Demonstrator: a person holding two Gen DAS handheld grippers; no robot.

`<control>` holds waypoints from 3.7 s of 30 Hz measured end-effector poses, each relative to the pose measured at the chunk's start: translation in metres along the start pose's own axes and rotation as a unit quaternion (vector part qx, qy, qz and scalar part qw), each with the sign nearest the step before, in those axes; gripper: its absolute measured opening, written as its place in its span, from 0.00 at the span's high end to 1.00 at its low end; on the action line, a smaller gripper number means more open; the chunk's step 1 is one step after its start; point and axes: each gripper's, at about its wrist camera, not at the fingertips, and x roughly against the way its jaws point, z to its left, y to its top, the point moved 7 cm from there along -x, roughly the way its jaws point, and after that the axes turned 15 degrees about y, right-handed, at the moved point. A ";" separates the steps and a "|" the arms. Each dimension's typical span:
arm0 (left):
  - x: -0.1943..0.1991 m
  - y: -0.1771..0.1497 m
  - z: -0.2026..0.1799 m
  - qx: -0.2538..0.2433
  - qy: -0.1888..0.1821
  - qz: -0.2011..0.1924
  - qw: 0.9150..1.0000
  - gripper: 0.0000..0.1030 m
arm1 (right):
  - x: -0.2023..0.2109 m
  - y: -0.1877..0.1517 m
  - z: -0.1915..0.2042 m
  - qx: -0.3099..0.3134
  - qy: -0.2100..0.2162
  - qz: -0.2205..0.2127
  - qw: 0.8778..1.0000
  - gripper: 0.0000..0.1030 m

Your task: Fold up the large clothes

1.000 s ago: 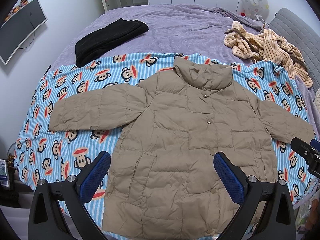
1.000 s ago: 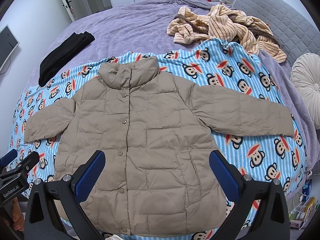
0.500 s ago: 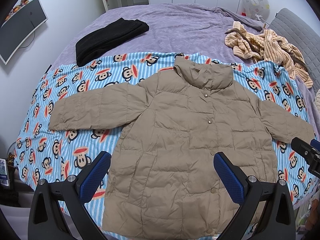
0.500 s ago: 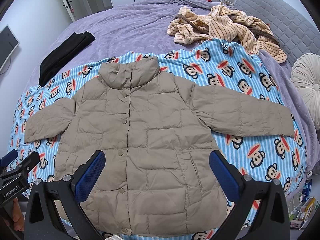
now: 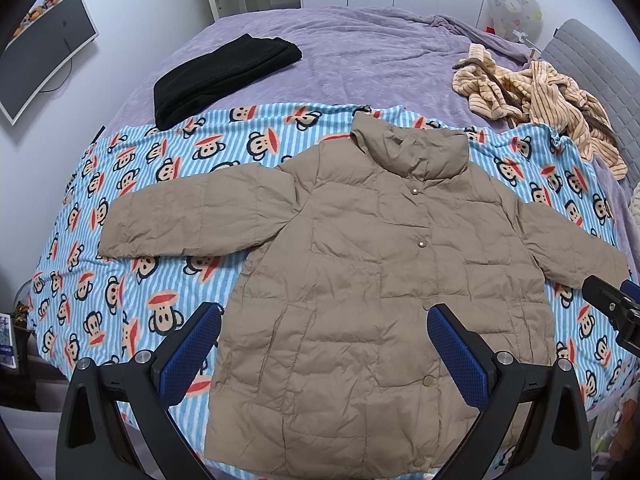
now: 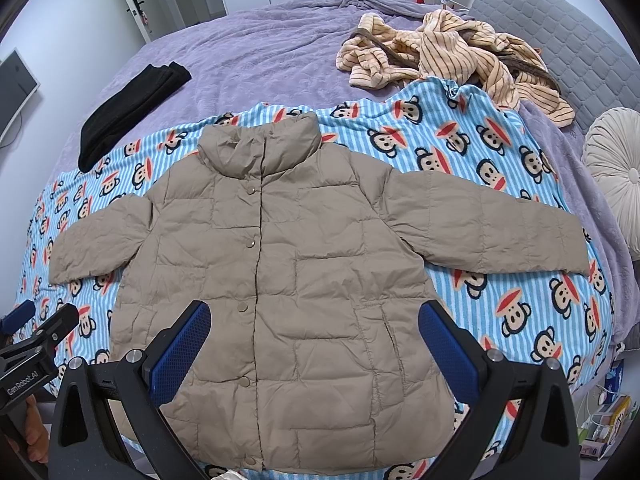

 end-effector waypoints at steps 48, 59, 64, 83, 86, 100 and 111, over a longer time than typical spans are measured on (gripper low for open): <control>-0.022 -0.012 0.024 0.046 -0.047 0.039 0.997 0.00 | -0.015 -0.007 0.012 -0.036 0.072 0.002 0.997 0.00; -0.147 -0.010 0.113 0.170 -0.075 0.090 0.978 0.00 | -0.086 -0.035 0.051 -0.040 0.088 0.086 0.992 0.00; -0.226 -0.003 0.165 0.259 -0.110 0.088 0.956 0.00 | -0.134 -0.045 0.075 -0.040 0.105 0.121 0.986 0.00; -0.378 0.058 0.275 0.389 0.018 0.078 0.918 0.42 | -0.263 0.007 0.175 0.033 0.143 0.078 0.986 0.00; -0.367 0.068 0.274 0.371 -0.017 0.061 0.927 0.90 | -0.270 0.027 0.195 0.041 0.160 0.047 0.985 0.01; -0.201 0.142 0.185 0.210 -0.130 -0.126 0.961 0.91 | -0.372 0.010 0.232 -0.072 0.269 0.122 0.953 0.88; -0.134 0.141 -0.075 0.001 -0.246 -0.143 0.959 0.90 | -0.300 0.010 0.138 -0.081 0.268 0.089 0.956 0.91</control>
